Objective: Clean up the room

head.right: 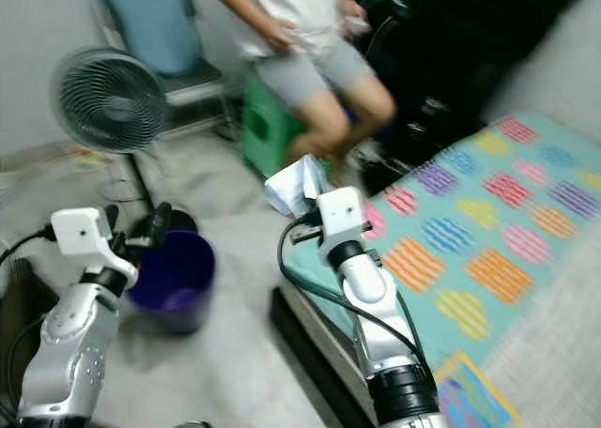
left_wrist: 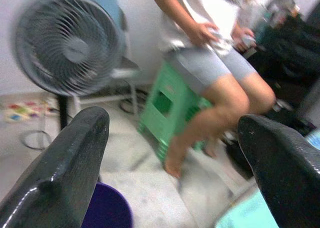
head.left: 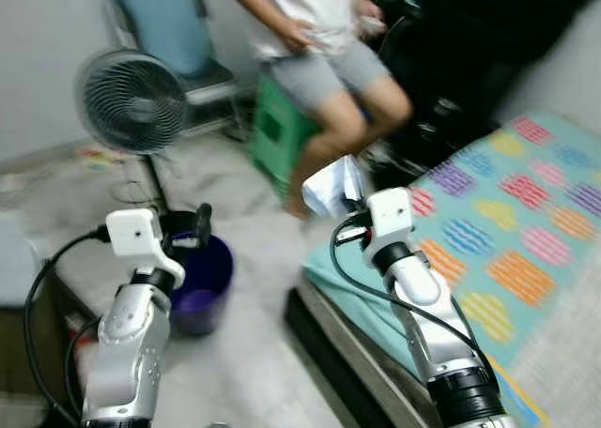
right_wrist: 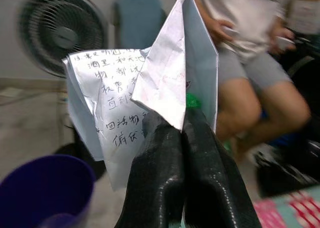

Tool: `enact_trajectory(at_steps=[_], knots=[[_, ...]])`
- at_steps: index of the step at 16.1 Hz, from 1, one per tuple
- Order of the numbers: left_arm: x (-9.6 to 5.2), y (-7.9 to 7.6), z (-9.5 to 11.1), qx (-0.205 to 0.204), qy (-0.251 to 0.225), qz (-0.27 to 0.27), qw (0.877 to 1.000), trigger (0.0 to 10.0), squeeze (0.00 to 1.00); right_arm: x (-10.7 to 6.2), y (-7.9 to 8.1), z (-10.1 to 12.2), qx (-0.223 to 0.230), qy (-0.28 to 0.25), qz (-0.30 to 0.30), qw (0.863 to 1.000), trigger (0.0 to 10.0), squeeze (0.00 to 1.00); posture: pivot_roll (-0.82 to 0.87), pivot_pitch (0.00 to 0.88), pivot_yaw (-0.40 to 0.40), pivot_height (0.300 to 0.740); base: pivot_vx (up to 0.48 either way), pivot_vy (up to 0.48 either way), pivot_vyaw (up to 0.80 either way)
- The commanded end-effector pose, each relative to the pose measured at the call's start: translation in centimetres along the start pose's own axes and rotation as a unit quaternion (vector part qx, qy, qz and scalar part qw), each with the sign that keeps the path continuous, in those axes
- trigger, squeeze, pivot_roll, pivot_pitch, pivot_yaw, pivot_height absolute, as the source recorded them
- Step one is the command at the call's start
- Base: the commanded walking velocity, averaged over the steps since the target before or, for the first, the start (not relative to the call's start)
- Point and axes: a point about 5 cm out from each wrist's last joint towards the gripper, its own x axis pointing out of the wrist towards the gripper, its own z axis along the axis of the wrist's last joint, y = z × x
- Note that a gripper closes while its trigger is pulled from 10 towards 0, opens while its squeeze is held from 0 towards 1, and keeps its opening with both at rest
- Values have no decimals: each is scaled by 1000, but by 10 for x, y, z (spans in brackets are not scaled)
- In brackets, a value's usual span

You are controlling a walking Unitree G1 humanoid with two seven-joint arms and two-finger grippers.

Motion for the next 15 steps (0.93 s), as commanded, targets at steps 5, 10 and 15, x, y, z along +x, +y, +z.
enact_trajectory(at_steps=[5,10,15], knots=[[-1,-11,-4,-19,5,-37,999,10000,0,-3,-8,-2,-4,1,-7,1000,10000,0,-4,31,-91,740,0,0,760],[-2,-14,-2,-29,-1,-51,998,10000,0,-3,-9,-2,7,-1,-7,1000,10000,0,-3,26,-94,740,304,0,0],[-2,-15,-2,-30,0,-58,998,10000,0,-2,-8,-2,4,-3,-4,1000,10000,0,-2,25,-91,740,403,0,0]])
